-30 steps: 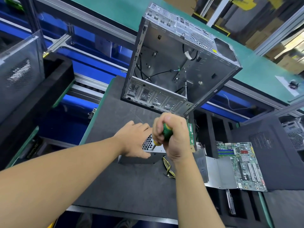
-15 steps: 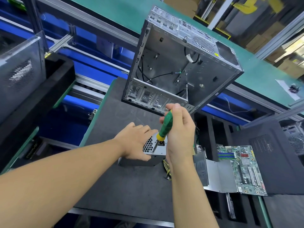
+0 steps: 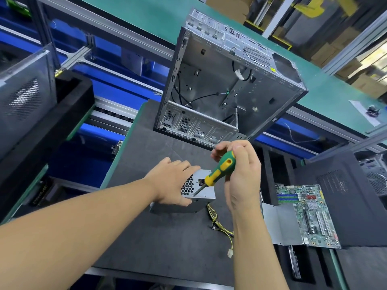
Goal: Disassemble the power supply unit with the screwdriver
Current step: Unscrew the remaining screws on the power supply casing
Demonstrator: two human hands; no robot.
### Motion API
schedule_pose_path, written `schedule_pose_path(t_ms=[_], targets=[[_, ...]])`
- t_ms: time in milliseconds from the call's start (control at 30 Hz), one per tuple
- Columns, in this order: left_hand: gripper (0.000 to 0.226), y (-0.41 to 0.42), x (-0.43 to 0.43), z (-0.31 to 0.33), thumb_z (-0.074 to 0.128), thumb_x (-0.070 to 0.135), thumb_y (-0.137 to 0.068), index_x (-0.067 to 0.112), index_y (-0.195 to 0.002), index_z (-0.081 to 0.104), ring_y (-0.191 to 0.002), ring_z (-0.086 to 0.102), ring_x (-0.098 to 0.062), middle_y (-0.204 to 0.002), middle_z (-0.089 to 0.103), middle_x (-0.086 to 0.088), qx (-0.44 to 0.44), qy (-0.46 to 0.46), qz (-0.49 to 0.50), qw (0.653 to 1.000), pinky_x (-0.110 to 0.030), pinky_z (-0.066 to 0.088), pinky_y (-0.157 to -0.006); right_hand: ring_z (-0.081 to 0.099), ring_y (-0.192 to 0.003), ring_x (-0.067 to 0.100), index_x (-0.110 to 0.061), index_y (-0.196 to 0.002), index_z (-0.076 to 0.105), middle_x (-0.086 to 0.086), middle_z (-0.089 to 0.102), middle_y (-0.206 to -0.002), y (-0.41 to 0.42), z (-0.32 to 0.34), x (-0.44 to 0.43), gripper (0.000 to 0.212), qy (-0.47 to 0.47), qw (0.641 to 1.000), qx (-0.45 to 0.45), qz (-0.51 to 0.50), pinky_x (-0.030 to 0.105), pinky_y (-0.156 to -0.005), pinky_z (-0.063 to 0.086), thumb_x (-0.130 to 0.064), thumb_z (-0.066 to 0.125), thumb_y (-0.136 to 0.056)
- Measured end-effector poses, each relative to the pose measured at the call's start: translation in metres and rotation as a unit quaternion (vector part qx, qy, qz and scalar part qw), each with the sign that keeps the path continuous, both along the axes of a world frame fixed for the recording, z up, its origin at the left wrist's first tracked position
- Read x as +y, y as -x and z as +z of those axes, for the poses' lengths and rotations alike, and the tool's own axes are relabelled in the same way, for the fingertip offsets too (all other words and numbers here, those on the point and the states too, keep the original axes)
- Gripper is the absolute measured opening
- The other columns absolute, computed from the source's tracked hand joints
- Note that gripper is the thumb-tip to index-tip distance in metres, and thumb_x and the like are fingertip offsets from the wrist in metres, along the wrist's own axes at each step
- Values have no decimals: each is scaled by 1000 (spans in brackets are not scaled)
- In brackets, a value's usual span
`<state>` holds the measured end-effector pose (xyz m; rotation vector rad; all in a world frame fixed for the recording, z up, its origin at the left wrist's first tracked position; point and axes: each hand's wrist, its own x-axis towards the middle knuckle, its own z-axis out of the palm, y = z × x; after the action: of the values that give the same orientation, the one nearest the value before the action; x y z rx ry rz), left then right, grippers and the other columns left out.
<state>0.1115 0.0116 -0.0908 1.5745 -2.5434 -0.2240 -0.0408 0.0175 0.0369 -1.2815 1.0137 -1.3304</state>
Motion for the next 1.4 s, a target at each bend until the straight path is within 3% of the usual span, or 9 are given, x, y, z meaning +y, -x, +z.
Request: schedule_pose_path(t_ms=[133,267,433,667,800,933,1067,1167,1400], targets=[[97,0,-1,1,39,80,-66,30,-147,20,-109,51,-19,-125,47,5,-1,2,1,1000,-36,23,-78,58,-67,25,-16,-78,56,4,63,-73,-13,-1,11,22,-7,996,72,-48,32,-59,50,-30,44,-89],[70,0,2,4,44,78,-69,32,-120,31,-99,52,-21,-113,52,4,15,18,-13,1000,-36,23,-75,36,-48,19,-15,-62,51,8,45,-53,-25,-3,16,22,-20,997,13,78,23,-45,30,-31,45,-77],[71,0,4,5,48,76,-70,33,-124,30,-101,51,-20,-114,51,4,21,20,-7,1000,-36,24,-76,26,-38,13,-17,-65,51,-1,37,-44,-9,-5,7,31,-22,971,-27,235,28,-37,17,-41,60,-83],[100,0,4,7,45,78,-70,28,-153,17,-116,48,-17,-131,44,6,9,-14,7,1000,-38,32,-89,57,-64,27,-18,-71,55,10,59,-68,15,-1,3,16,-12,1000,-19,-12,39,-67,49,-22,51,-86],[101,0,2,5,43,79,-69,29,-153,16,-116,48,-16,-131,44,7,8,-19,6,1000,-37,30,-88,63,-74,27,-20,-65,59,7,66,-71,2,-2,11,34,-4,982,25,-189,45,-76,52,-39,56,-92],[92,1,3,4,42,78,-67,30,-142,19,-106,51,-19,-123,48,5,1,11,5,1000,-35,26,-77,51,-57,22,-18,-59,54,2,53,-58,-26,-2,21,43,5,991,18,-135,31,-55,44,-42,46,-95],[69,0,5,4,52,75,-69,35,-116,21,-96,53,-22,-108,52,3,39,24,-10,999,-36,24,-75,33,-41,18,-17,-50,51,3,41,-44,-20,-5,18,43,36,994,-9,104,26,-43,23,-32,47,-90],[76,0,5,2,50,76,-68,34,-126,23,-100,53,-20,-114,51,4,25,25,-6,999,-35,24,-75,31,-36,13,-16,-57,54,-1,40,-41,-5,-4,9,33,19,980,-45,194,27,-40,19,-28,50,-88],[100,0,3,2,42,78,-69,29,-152,17,-114,48,-17,-131,45,6,14,-2,2,1000,-37,32,-88,55,-49,25,-22,-68,50,11,60,-61,8,1,-2,24,-20,999,-22,-35,36,-53,49,-22,54,-92]])
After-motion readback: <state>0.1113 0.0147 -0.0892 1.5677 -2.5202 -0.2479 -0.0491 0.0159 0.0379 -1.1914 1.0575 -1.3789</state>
